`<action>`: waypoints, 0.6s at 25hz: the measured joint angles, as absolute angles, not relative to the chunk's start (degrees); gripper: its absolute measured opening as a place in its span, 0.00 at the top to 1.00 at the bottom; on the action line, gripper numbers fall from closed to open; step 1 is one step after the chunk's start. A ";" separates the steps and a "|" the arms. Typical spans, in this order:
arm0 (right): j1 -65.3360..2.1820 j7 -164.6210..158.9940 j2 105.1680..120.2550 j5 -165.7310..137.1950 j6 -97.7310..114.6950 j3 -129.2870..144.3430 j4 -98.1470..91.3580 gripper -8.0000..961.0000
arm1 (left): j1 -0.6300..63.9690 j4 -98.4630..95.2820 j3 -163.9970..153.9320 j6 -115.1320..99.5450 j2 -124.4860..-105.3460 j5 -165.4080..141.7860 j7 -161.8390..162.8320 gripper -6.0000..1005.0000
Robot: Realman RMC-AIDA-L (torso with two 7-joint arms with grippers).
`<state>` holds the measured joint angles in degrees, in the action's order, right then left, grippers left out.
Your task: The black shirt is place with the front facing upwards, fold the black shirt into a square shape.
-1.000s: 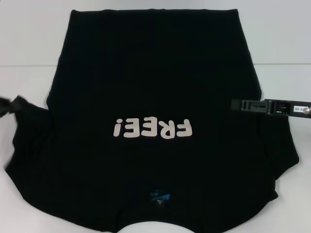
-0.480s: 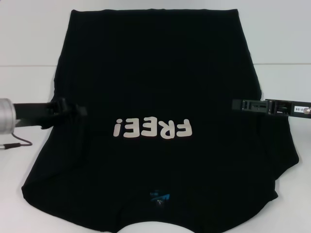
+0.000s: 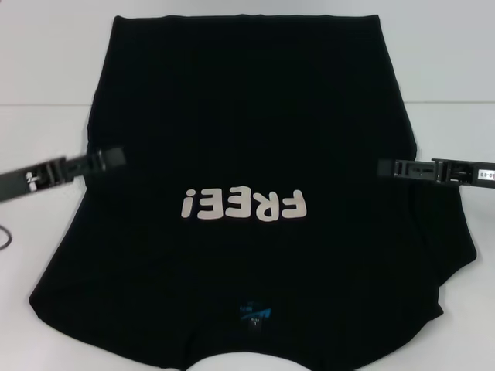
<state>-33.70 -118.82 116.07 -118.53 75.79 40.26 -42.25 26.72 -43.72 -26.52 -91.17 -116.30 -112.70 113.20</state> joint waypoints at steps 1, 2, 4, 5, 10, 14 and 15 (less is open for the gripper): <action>-33.70 -118.91 115.85 -118.55 76.05 40.26 -42.36 0.03 | 25.98 -43.58 -26.33 -91.87 -116.48 -112.02 109.90 0.68; -33.70 -119.16 115.48 -118.54 76.44 40.25 -42.60 0.03 | 25.09 -43.73 -26.42 -91.83 -116.78 -111.97 105.81 0.66; -33.69 -120.96 114.20 -118.88 77.91 40.33 -42.77 0.03 | 24.13 -43.62 -26.84 -92.01 -116.84 -112.48 102.50 0.63; -33.69 -122.72 113.35 -119.19 78.52 40.40 -42.69 0.03 | 23.90 -43.49 -26.84 -92.08 -116.82 -112.55 102.51 0.58; -33.36 -139.05 108.50 -126.78 82.56 39.49 -44.00 0.03 | 23.17 -43.80 -25.65 -91.63 -117.33 -112.23 104.04 0.36; -32.53 -145.95 107.74 -134.69 87.60 34.37 -48.51 0.03 | 23.50 -44.04 -25.66 -91.10 -117.33 -112.48 103.89 0.22; -32.41 -146.77 107.72 -136.56 88.67 32.94 -48.80 0.03 | 23.61 -44.08 -25.71 -90.99 -117.26 -112.51 103.87 0.19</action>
